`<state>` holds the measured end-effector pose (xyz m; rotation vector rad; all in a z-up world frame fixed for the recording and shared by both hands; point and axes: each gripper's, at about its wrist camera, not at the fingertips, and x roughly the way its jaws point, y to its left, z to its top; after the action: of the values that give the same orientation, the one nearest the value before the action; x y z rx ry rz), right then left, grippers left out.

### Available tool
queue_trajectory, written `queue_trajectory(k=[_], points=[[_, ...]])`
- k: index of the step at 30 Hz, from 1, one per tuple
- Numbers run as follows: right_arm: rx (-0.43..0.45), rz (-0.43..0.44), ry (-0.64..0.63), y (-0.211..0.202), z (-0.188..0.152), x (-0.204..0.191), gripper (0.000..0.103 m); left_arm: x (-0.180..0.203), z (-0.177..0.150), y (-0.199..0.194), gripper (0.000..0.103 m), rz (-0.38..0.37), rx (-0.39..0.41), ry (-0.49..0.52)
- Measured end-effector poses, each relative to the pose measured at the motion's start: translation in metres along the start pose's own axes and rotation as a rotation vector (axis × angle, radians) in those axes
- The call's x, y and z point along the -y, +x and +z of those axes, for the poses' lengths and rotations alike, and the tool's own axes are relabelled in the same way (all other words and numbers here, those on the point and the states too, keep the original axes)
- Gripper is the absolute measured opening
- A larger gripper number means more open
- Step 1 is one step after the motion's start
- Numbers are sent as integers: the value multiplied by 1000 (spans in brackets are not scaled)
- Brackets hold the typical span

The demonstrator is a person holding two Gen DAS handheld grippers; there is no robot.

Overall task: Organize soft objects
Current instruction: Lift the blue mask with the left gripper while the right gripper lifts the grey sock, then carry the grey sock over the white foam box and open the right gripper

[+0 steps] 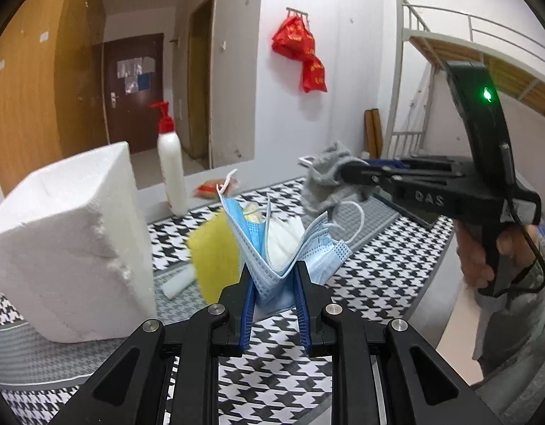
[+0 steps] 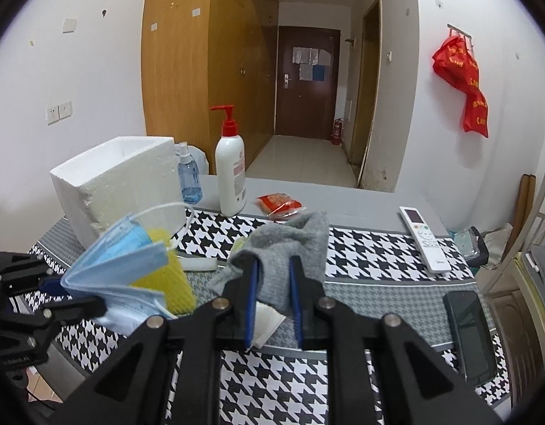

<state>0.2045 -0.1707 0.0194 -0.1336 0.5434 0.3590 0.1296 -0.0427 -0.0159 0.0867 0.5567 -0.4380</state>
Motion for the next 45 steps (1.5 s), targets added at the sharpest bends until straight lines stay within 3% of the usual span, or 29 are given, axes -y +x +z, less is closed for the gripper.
queue_trajectory(k=[5, 9, 32, 45], points=[[16, 4, -1, -8, 0, -1, 21, -5, 5, -1, 22, 27, 9, -15], [31, 6, 5, -13, 1, 1, 21, -3, 12, -9, 22, 4, 48, -17], [122, 13, 23, -35, 12, 8, 21, -3, 37, -44, 22, 148, 145, 32], [153, 80, -5, -37, 22, -11, 21, -11, 40, -68, 22, 257, 186, -6]])
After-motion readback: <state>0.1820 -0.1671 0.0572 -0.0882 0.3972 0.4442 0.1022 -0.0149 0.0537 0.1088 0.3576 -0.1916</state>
